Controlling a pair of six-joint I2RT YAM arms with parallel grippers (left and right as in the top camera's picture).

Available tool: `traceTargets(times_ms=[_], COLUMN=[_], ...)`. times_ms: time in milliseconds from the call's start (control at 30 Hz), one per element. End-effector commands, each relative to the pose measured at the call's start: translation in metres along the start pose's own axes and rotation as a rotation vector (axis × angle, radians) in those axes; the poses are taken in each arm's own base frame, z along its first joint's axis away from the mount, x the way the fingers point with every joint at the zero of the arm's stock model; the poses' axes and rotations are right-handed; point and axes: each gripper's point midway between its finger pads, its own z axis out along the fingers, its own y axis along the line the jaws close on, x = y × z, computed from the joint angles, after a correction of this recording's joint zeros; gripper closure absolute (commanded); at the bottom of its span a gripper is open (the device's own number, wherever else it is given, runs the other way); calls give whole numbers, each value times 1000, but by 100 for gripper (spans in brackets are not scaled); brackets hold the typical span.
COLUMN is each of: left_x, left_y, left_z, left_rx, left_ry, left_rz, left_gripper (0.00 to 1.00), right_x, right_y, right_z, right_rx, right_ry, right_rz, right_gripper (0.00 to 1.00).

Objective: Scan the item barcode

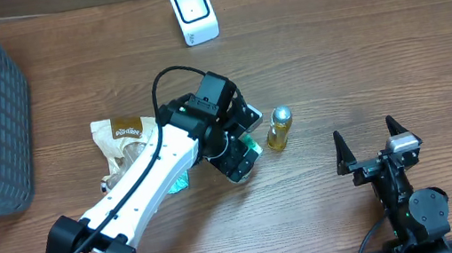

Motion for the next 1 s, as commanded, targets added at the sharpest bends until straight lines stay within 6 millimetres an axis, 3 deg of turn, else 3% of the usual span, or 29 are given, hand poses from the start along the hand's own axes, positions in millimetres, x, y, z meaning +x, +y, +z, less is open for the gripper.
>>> traceTargets(times_ms=[0,100,333,633,767,967], left_x=[8,6,-2,-21,-22,-8], left_y=[-5,-4,-4,1,20,58], left_z=[7,7,0,-28,-34,-42], left_rx=[24,22,17,-15,-74,-154], left_ry=[6,-2,-19,-50,-61,-60], left_rz=[1,-3,1,-11,-118,-408], left_gripper=[18,41,50,54,53,53], right_x=[2,2,2,2,2,2], right_y=[0,0,0,0,0,0], right_z=[0,0,0,0,0,0], right_rx=[1,1,1,1,1,1], right_ry=[-5,-5,-5,-5,-5,-5], right_rz=[-2,-2,-2,-2,-2,-2], right_gripper=[0,0,0,0,0,0])
